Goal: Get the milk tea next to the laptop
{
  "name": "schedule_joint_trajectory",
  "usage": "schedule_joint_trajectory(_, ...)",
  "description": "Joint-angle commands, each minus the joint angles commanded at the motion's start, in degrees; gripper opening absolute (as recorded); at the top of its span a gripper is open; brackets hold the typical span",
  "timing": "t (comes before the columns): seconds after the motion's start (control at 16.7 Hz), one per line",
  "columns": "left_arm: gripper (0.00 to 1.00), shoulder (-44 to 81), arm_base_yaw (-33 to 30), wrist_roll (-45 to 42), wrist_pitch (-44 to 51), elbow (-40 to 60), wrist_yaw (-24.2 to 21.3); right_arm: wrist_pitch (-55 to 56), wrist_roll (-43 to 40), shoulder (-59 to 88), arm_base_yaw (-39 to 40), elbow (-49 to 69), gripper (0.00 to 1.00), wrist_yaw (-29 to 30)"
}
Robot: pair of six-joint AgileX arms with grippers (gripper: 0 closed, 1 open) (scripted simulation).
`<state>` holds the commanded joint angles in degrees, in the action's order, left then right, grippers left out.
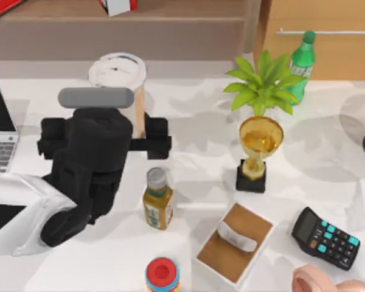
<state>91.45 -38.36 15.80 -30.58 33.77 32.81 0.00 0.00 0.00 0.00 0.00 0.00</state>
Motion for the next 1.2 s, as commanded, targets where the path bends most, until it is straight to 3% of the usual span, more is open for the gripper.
schedule_joint_trajectory(0.54,1.00,3.2,0.8,-0.5,-0.7,2.8,-0.7,0.0,0.0,0.0,0.0,0.0,1.00,0.0)
schedule_joint_trajectory(1.2,1.00,17.9,7.3,-3.8,-7.8,11.9,-6.9,0.0,0.0,0.0,0.0,0.0,1.00,0.0)
